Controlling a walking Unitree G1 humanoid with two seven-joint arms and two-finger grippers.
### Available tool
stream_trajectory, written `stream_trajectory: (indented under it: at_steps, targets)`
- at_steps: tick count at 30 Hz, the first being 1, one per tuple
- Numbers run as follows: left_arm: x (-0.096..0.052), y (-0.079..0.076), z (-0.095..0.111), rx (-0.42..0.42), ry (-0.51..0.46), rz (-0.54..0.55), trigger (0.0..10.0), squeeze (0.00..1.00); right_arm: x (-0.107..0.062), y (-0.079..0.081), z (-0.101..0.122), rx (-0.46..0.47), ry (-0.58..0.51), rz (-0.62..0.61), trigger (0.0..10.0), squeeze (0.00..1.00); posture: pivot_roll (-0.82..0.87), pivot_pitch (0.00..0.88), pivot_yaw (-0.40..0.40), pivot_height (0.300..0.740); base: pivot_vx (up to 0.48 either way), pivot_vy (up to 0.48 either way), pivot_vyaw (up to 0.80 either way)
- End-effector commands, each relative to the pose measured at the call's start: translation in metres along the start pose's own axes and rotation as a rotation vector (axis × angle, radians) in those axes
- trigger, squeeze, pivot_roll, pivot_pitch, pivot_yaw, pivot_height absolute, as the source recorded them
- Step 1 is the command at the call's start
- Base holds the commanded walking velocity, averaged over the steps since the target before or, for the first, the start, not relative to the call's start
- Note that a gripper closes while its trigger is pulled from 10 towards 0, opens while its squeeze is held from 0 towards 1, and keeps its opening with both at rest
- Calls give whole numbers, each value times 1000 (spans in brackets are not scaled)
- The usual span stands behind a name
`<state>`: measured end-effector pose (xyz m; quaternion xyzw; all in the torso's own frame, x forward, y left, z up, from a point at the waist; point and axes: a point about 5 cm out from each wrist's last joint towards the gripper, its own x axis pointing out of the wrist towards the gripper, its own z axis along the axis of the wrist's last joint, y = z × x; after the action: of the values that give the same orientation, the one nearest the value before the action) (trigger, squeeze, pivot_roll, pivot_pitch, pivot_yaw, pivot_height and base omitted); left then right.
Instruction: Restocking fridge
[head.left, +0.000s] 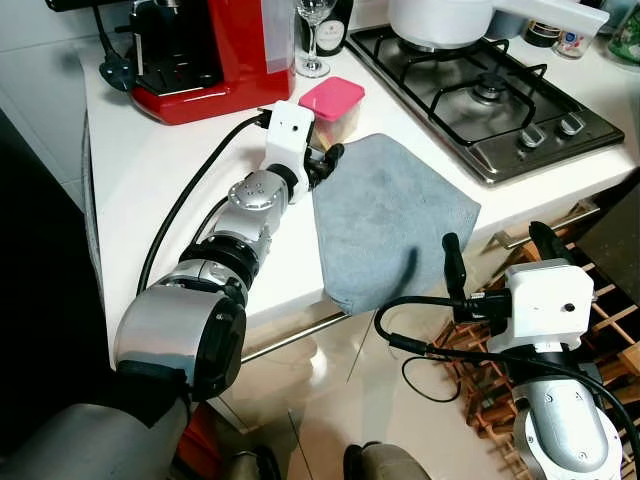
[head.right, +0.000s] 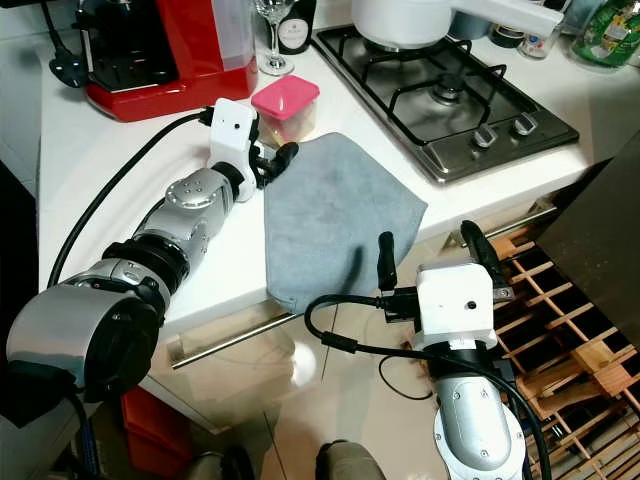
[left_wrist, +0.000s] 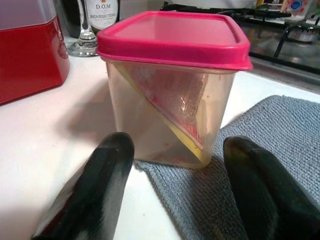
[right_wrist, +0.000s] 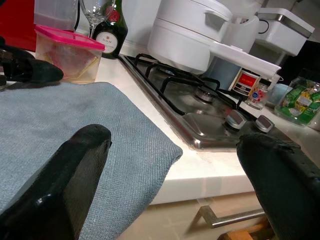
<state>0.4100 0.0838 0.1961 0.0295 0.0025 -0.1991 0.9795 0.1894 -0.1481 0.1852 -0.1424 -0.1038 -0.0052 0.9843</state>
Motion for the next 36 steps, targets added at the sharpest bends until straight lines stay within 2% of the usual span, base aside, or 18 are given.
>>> stream_trajectory:
  at_steps: [1,8,11,12,19,20,21,23,27,28,29,30,31,32,33,36]
  targets:
    - [3,-2,7,-24,-11,-11,0,0,-1,-1,2,-7,-2,3,10000,90,-492,148,15,740,0,0,0]
    - [4,-1,16,-60,-52,-21,0,0,2,0,1,-9,-3,6,10000,94,-487,138,11,740,0,0,0]
    - [3,1,22,-32,-90,-39,0,0,7,1,0,-5,-12,5,10000,98,-468,123,7,740,0,0,0]
    - [1,8,29,-28,-137,-43,0,0,12,3,-1,4,-23,11,10000,90,-430,101,-2,740,0,0,0]
    - [-7,26,37,-13,-217,-58,0,0,29,11,-3,27,-54,31,10000,98,-371,60,-11,740,0,0,0]
    - [-12,34,37,-6,-248,-63,0,0,34,13,-4,35,-64,35,10000,98,-347,43,-13,740,0,0,0]
    - [-12,34,37,-6,-248,-63,0,0,34,13,-4,35,-64,35,10000,98,-347,43,-13,740,0,0,0]
    - [-21,44,32,16,-291,-81,0,0,42,18,-6,47,-81,48,10000,94,-309,3,-14,740,0,0,0]
    - [-43,49,28,53,-376,-84,0,0,60,18,-7,70,-111,42,10000,90,-257,0,-17,740,0,0,0]
    - [-43,49,28,53,-376,-84,0,0,60,18,-7,70,-111,42,10000,90,-257,0,-17,740,0,0,0]
    - [-52,43,31,69,-403,-92,2431,0,68,16,-9,80,-113,28,10000,90,-231,0,-19,740,0,0,0]
    - [-61,38,35,78,-430,-89,10000,0,74,15,-10,81,-120,19,10000,94,-195,0,-25,740,0,0,0]
    - [-61,38,35,78,-430,-89,10000,0,74,15,-10,81,-120,19,10000,94,-195,0,-25,740,0,0,0]
    - [-71,31,39,76,-456,-73,10000,0,79,13,-10,78,-130,10,10000,90,-176,0,-31,740,0,0,0]
    - [-90,18,46,109,-498,-40,10000,1000,89,11,-10,68,-152,-10,10000,90,-136,0,-37,740,0,0,0]
    - [-96,14,48,123,-510,-12,10000,1000,96,10,-11,62,-165,-21,10000,90,-116,0,-41,740,0,0,0]
